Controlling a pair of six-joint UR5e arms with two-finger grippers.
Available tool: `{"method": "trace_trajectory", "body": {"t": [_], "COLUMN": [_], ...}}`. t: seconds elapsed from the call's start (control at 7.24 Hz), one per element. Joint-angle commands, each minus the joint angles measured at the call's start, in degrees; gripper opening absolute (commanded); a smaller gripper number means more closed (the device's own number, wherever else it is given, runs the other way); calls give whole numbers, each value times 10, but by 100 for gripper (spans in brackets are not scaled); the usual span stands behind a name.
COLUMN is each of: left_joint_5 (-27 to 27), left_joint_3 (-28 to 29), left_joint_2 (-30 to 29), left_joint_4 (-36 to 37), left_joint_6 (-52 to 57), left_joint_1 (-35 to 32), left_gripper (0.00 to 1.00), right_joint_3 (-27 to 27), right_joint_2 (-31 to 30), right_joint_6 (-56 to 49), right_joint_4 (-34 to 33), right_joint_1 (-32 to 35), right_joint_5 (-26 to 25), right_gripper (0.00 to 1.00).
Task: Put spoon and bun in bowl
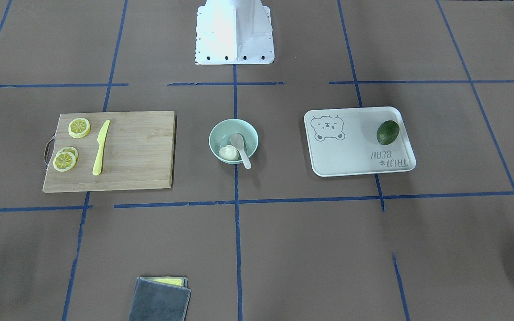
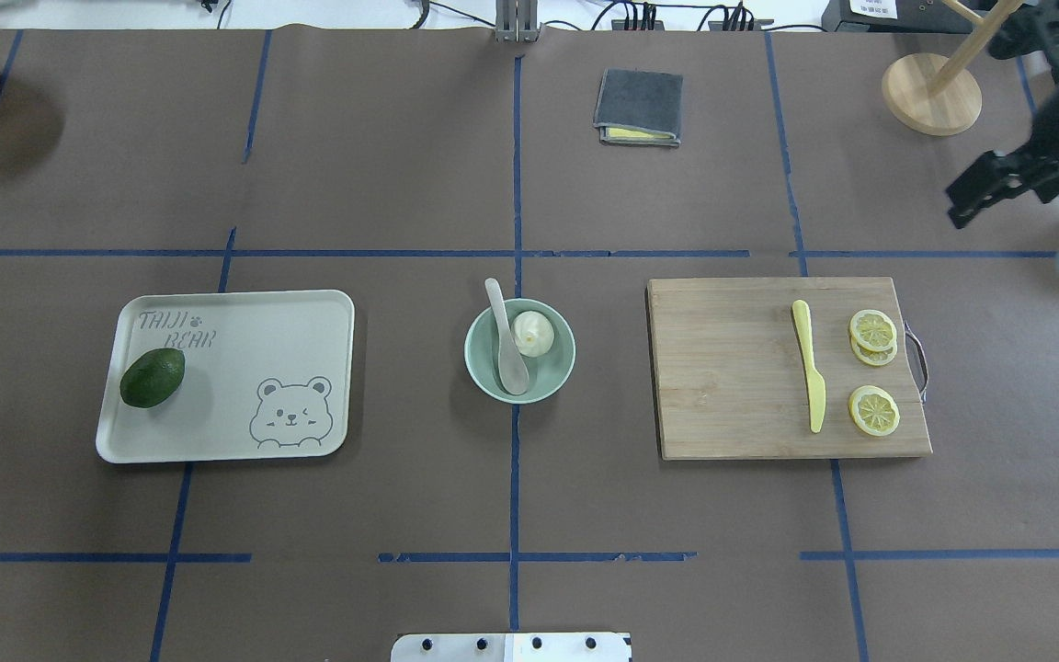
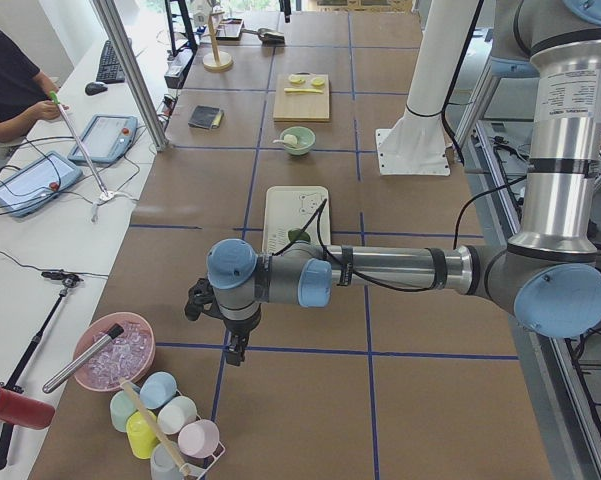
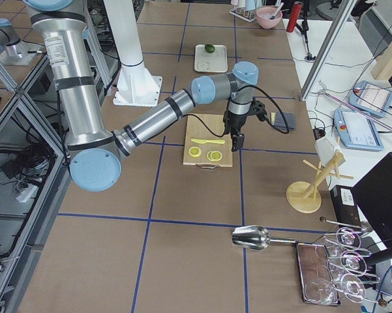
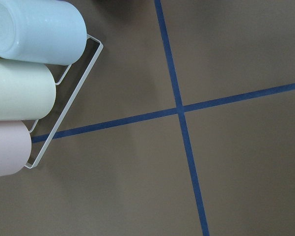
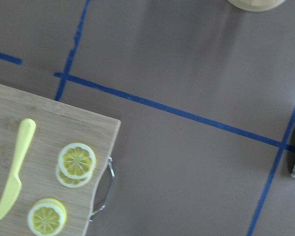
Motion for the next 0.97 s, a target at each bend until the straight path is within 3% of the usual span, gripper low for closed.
{"method": "trace_trajectory", "body": {"t": [0.0, 0.14, 0.41, 0.83], "left_joint_5": [1, 1, 1, 1], "left_joint_3": [1, 4, 1, 3], "left_joint_2": [7, 6, 6, 6], "left_joint_4": [-1, -1, -1, -1], "left_joint_6": [4, 5, 4, 2], "left_joint_1": [0, 0, 0, 0], "left_gripper": [100, 100, 100, 100], "right_joint_3": [-51, -81, -100, -149], "right_joint_2": [-57, -73, -75, -108], "right_joint_6": [-127, -136, -107, -91], "right_joint_4": [1, 2, 12, 152], "right_joint_1": [96, 128, 133, 137], "right_joint_5": [36, 51, 46, 42], "right_gripper": [100, 100, 100, 100]}}
